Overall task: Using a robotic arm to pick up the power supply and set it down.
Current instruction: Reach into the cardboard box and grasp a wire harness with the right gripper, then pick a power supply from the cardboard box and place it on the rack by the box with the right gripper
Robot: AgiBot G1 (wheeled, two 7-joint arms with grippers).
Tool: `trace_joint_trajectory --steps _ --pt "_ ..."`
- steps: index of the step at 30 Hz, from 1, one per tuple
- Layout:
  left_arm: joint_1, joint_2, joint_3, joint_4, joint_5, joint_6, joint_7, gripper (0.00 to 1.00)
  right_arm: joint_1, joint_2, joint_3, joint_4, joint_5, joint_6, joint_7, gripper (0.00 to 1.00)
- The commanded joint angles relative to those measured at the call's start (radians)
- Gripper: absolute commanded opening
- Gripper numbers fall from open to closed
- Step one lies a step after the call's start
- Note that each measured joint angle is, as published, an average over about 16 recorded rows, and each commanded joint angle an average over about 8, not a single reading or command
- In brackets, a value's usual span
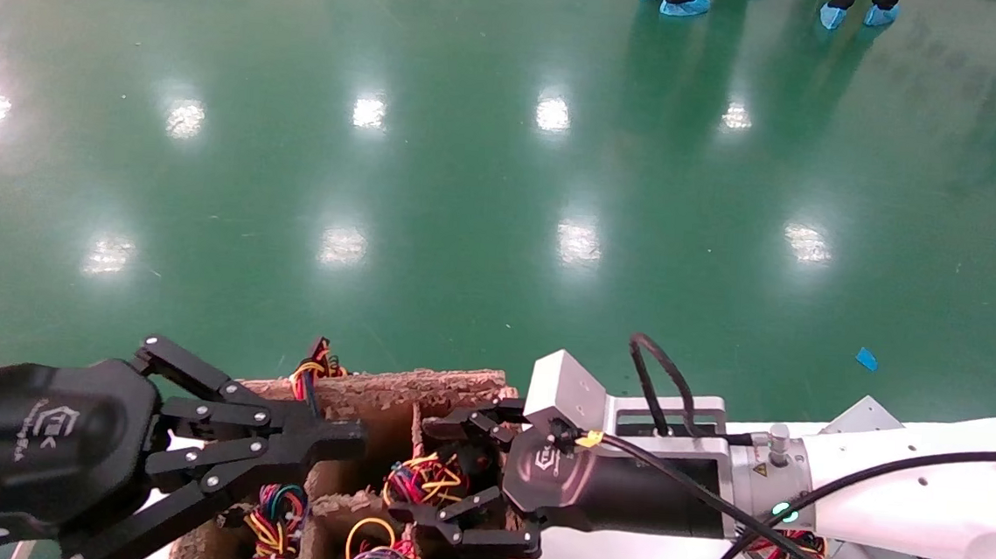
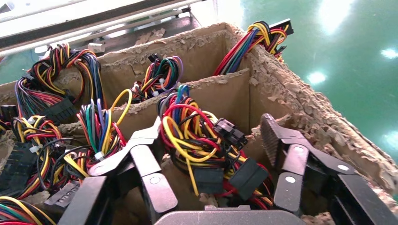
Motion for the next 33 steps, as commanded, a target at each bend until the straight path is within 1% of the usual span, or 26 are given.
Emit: trace_joint_trajectory --steps 1,21,26,33 --pt "0.0 0.0 0.0 0.0 0.0 0.0 0.0 0.0 -0.002 0.004 0.002 0.0 0.0 0.0 -0.003 0.0" --pt "0.0 0.0 0.001 0.0 0.0 0.0 0.0 0.0 -0.017 0.009 0.022 -0.029 0.038 -0.006 -0.02 0.0" --pt "0.0 0.0 0.001 0.0 0.0 0.0 0.0 0.0 -0.026 0.008 0.046 -0.042 0.084 -0.003 -0.001 0.0" --pt "0.0 0.0 0.001 0.0 -0.001 0.0 0.0 0.0 -0.035 0.024 0.107 -0.078 0.204 -0.023 0.043 0.0"
